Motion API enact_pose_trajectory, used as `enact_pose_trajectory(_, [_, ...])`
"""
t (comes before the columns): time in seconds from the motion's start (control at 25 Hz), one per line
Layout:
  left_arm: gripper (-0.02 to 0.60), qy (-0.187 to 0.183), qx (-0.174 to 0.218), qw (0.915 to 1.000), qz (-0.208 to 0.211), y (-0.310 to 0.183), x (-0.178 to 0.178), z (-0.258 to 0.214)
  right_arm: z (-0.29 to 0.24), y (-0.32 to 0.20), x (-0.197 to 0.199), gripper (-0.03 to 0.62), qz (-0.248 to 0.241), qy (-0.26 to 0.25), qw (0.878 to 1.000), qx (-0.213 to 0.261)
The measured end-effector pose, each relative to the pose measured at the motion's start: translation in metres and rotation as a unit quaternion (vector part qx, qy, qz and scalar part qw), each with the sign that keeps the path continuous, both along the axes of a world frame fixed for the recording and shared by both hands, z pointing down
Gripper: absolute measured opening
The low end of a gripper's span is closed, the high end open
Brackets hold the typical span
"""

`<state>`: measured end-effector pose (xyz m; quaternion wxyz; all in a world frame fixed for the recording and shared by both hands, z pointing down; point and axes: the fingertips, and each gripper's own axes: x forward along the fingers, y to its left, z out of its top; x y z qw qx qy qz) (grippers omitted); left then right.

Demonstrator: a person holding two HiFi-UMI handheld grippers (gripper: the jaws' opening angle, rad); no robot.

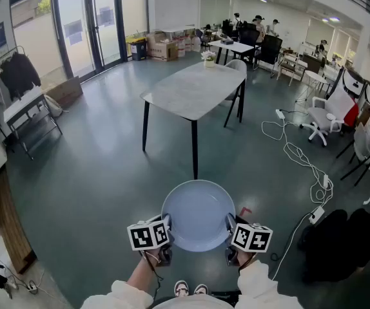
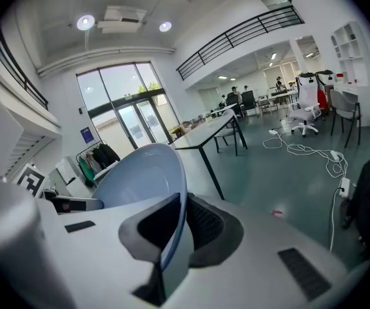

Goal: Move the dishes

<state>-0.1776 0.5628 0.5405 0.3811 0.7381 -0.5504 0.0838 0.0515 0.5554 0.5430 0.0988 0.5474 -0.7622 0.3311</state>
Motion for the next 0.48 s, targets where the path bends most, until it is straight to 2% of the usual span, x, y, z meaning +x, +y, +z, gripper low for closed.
enact_pose_trajectory(0.48, [0.028,0.002,0.006,1.0,0.003,-0.009,-0.011,-0.007,-0.014,-0.008,-0.016,0.084,0.0,-0.005,1.0,0.005])
